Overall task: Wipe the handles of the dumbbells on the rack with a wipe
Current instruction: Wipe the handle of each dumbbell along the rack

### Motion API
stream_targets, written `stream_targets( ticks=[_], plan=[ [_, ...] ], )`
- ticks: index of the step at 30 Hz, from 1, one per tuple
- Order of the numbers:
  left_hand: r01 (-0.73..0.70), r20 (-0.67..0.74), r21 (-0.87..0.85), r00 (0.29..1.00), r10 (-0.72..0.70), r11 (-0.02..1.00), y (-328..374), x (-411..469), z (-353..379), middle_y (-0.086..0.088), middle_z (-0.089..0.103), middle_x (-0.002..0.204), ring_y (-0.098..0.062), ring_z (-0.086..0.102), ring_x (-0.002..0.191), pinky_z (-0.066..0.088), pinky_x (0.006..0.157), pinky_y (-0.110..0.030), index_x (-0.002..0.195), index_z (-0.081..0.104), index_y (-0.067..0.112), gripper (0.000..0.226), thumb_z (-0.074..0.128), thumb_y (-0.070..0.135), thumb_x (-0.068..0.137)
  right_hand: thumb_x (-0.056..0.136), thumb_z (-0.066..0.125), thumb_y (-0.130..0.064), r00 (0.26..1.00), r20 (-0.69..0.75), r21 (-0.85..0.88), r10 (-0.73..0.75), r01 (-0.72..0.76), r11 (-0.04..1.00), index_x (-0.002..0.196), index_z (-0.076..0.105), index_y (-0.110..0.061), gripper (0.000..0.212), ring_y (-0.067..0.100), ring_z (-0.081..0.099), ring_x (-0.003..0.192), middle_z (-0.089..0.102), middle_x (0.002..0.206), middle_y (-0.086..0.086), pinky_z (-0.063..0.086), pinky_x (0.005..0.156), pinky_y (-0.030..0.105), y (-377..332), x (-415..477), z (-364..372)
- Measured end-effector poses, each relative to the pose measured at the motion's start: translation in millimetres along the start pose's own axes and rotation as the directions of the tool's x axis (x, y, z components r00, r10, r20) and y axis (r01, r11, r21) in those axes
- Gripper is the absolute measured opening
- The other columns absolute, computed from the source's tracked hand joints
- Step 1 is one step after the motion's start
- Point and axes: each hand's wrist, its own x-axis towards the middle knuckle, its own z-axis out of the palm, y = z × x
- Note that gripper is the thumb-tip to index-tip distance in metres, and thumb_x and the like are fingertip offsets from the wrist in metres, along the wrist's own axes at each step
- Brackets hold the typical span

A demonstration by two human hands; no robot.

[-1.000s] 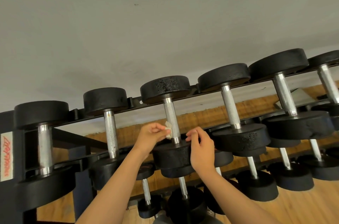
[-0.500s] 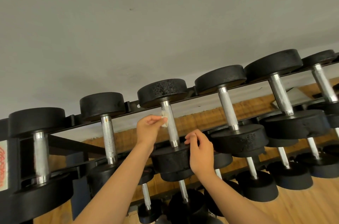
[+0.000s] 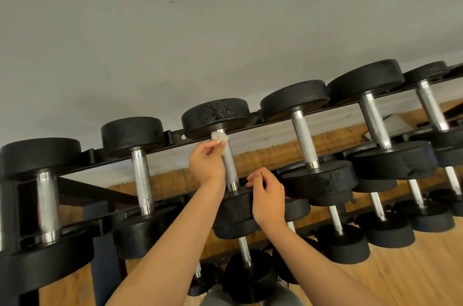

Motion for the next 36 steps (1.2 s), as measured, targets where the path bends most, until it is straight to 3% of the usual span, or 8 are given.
stream_targets(
  ticks=[7,9,12,18,23,26,32,36],
  plan=[
    [0.022,-0.045,-0.005,0.999,-0.022,1.000,5.6,8.7,10.1,0.006,0.068,0.084,-0.003,0.062,0.079,0.046,0.068,-0.014,0.075,0.065,0.022,0.016,0.077,0.012,0.081,0.096,0.044,-0.016,1.000,0.006,-0.005,-0.004,0.004,1.000,0.073,0.060,-0.021,0.028,0.011,0.060,0.078,0.062,0.072,-0.005,0.049,0.073,0.030,-0.5,0.2,-0.4],
    [0.087,-0.011,-0.069,0.996,-0.088,0.994,4.6,15.8,5.4,0.006,0.067,0.083,-0.003,0.062,0.079,0.047,0.070,-0.015,0.077,0.066,0.021,0.015,0.076,0.011,0.082,0.096,0.044,-0.016,1.000,0.007,-0.005,-0.009,0.009,1.000,0.073,0.060,-0.021,0.029,0.011,0.060,0.078,0.062,0.072,-0.005,0.048,0.073,0.030,-0.2,0.4,-0.4],
    [0.211,0.062,-0.185,0.977,-0.203,0.960,-0.1,26.1,0.1,0.004,0.068,0.088,-0.008,0.063,0.086,0.051,0.086,-0.024,0.083,0.067,0.018,0.011,0.074,0.011,0.083,0.097,0.044,-0.015,1.000,0.010,-0.009,-0.010,0.010,1.000,0.073,0.060,-0.020,0.029,0.011,0.059,0.078,0.062,0.072,-0.005,0.048,0.073,0.030,-0.8,0.2,-0.9],
    [0.266,0.221,-0.200,0.950,-0.221,0.943,-8.5,30.7,-7.0,0.000,0.068,0.099,-0.012,0.064,0.097,0.050,0.091,-0.024,0.096,0.065,0.015,0.005,0.065,0.014,0.091,0.096,0.044,-0.014,1.000,0.015,-0.013,-0.017,0.018,1.000,0.074,0.060,-0.020,0.028,0.012,0.060,0.080,0.062,0.072,-0.006,0.049,0.074,0.031,0.5,1.1,-0.8],
    [0.217,0.320,-0.058,0.929,-0.188,0.974,-18.4,29.5,-21.5,-0.005,0.068,0.102,-0.015,0.063,0.100,0.049,0.095,-0.027,0.090,0.063,0.012,0.006,0.063,0.017,0.093,0.096,0.044,-0.014,0.999,0.023,-0.017,-0.025,0.025,1.000,0.074,0.061,-0.020,0.028,0.011,0.060,0.080,0.062,0.073,-0.005,0.049,0.074,0.031,0.9,1.3,-1.4],
    [0.144,0.393,0.074,0.905,-0.161,0.987,-24.2,25.6,-36.3,-0.004,0.067,0.093,-0.016,0.063,0.093,0.051,0.090,-0.028,0.086,0.063,0.010,0.008,0.063,0.016,0.092,0.096,0.044,-0.014,0.999,0.020,-0.021,-0.035,0.036,0.999,0.074,0.060,-0.021,0.029,0.011,0.060,0.080,0.062,0.073,-0.006,0.049,0.074,0.032,2.4,1.7,-1.2],
    [0.038,0.583,0.300,0.784,-0.215,0.953,-22.4,22.8,-60.4,-0.009,0.072,0.097,-0.019,0.070,0.092,0.056,0.085,-0.028,0.085,0.062,0.007,0.007,0.066,0.011,0.090,0.095,0.044,-0.014,0.999,0.014,-0.012,-0.044,0.045,0.999,0.072,0.059,-0.023,0.029,0.013,0.060,0.080,0.062,0.073,-0.006,0.049,0.074,0.033,4.5,2.4,0.3],
    [-0.086,0.638,0.419,0.736,-0.226,0.904,-19.3,12.6,-67.2,0.003,0.071,0.075,-0.009,0.068,0.074,0.053,0.072,-0.019,0.076,0.064,0.011,0.012,0.072,0.010,0.085,0.095,0.044,-0.013,0.999,0.015,-0.003,-0.051,0.051,0.999,0.071,0.058,-0.023,0.029,0.013,0.061,0.079,0.062,0.073,-0.006,0.048,0.072,0.028,2.4,0.8,-0.2]
  ],
)
